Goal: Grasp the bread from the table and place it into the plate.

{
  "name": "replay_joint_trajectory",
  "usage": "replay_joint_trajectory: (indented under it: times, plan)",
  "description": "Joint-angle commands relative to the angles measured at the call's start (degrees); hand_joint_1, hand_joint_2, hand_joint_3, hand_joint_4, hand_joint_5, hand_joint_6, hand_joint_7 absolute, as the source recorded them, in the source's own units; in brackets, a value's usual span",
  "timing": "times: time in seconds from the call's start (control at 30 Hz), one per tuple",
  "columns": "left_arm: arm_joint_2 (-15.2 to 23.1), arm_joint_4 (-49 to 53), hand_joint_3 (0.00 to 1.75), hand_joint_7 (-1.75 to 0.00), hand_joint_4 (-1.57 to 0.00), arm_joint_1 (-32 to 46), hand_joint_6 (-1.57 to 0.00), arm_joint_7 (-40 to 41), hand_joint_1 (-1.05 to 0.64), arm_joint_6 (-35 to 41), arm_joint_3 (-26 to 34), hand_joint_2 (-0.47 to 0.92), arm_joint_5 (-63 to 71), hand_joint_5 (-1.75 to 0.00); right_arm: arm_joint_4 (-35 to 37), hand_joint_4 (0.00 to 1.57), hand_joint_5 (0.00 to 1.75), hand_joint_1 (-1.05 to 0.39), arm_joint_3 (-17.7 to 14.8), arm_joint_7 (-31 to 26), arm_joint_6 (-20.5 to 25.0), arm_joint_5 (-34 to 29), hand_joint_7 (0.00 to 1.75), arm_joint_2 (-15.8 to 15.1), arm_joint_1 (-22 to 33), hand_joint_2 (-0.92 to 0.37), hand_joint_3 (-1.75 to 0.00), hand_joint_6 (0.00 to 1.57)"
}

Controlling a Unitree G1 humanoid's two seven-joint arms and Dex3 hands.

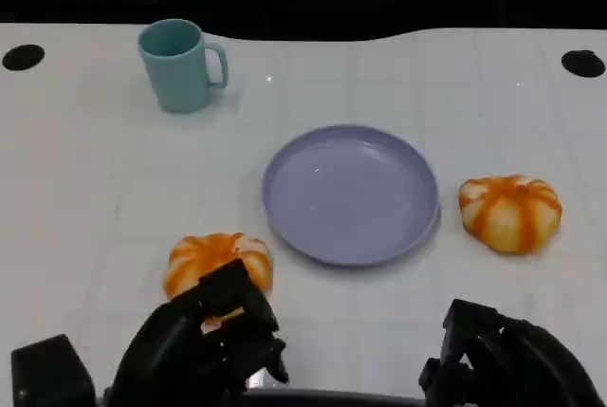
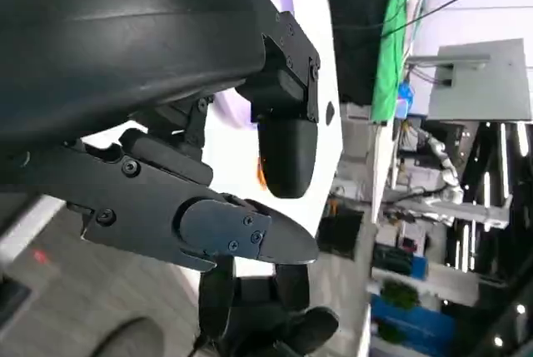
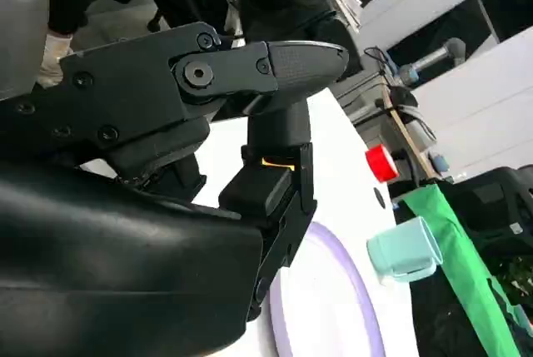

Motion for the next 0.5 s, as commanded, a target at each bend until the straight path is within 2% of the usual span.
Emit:
replay_joint_trajectory:
  times: [0.03, 0.1, 0.13, 0.23, 0.33, 0.4, 0.5]
  plan:
    - [2.36, -2.09, 0.19, -1.05, -0.53, -0.73, -0.46, 2.89, -0.62, -3.9, 0.01, 0.92, 5.49, -1.4, 0.15, 0.88, 1.59, -0.71, -0.2, -0.01, -0.65, -0.1, 1.36, -0.11, -0.31, -0.92, -0.24, 0.77]
    - [4.14, -3.86, 0.18, -0.79, -0.58, -1.53, -0.49, 3.85, -0.62, -3.24, 0.05, 0.92, 8.27, -1.2, 0.07, 0.87, 1.59, -0.71, -0.15, -0.31, -0.67, -0.4, 1.36, -0.05, -0.39, -0.92, -0.24, 0.77]
    - [5.51, -5.19, 0.15, -0.6, -0.54, -2.01, -0.48, 4.46, -0.62, -2.38, 0.04, 0.92, 10.41, -1.11, 0.09, 0.87, 1.59, -0.71, -0.12, -0.36, -0.72, -0.51, 1.36, 0.0, -0.47, -0.92, -0.24, 0.77]
    - [8.97, -8.41, 0.1, -0.36, -0.44, -3.1, -0.44, 6.36, -0.61, -0.95, -0.08, 0.92, 16.73, -1.02, 0.05, 0.86, 1.59, -0.71, -0.06, -0.67, -0.5, -0.8, 1.37, 0.15, -0.77, -0.92, -0.25, 0.76]
    - [12.72, -12.91, 0.03, -0.18, -0.34, -3.74, -0.43, 8.96, -0.58, 1.64, -0.59, 0.92, 26.12, -0.93, -0.3, 0.85, 1.6, -0.71, -0.07, -1.26, 0.13, -0.91, 1.38, 0.25, -1.0, -0.92, -0.25, 0.76]
    - [14.88, -15.21, 0.03, -0.11, -0.29, -4.11, -0.42, 10.37, -0.6, 2.8, -1.17, 0.92, 32.61, -0.88, -0.3, 0.85, 1.6, -0.71, -0.07, -1.5, 0.3, -0.95, 1.39, 0.26, -1.13, -0.92, -0.25, 0.76]
    - [17.28, -18.64, 0.03, -0.03, -0.29, -4.96, -0.38, 12.81, -0.64, 4.91, -2.66, 0.92, 43.88, -0.6, 0.08, 0.85, 1.61, -0.71, -0.05, -1.49, 0.34, -0.88, 1.39, 0.25, -1.36, -0.92, -0.25, 0.76]
